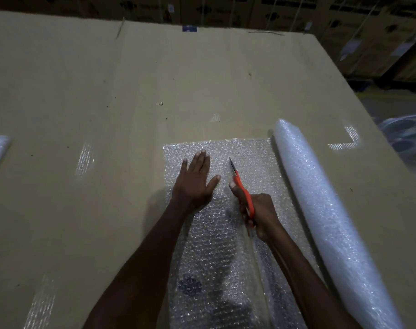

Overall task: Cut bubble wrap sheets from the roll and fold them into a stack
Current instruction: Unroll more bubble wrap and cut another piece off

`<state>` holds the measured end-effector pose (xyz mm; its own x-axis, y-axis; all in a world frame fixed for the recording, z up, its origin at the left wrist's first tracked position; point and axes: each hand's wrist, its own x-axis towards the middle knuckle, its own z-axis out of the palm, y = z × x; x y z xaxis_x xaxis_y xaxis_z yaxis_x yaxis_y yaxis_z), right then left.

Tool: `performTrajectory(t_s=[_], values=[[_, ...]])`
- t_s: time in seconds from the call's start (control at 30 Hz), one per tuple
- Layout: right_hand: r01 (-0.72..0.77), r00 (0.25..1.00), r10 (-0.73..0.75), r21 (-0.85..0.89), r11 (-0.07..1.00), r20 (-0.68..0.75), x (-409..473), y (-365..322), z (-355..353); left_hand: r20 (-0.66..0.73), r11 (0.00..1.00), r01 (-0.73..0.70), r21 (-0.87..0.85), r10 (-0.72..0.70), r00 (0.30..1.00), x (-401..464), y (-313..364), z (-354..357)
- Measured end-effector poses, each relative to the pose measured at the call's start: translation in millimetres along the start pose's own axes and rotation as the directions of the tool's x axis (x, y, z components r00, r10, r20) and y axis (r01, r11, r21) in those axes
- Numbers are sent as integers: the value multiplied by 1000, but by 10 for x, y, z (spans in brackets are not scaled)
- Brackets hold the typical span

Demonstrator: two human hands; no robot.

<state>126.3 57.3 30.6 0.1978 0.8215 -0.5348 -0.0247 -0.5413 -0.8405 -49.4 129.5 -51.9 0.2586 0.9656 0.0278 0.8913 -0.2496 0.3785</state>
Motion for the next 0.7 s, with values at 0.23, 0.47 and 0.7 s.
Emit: performTrajectory(t_s=[0.23,0.47,0.7], values=[[-6,1000,6,4,1000,10,58,-5,8,-4,1000,10,-3,-10,1000,-1,6,3],[29,999,-28,-15,999,17,159,9,25,-9,1000,9,-6,-9,1000,-6,9,-7],[21,1000,-21,-19,1000,17,222,-63,52,-16,1000,11,-2,-11,1000,-22,14,-7]])
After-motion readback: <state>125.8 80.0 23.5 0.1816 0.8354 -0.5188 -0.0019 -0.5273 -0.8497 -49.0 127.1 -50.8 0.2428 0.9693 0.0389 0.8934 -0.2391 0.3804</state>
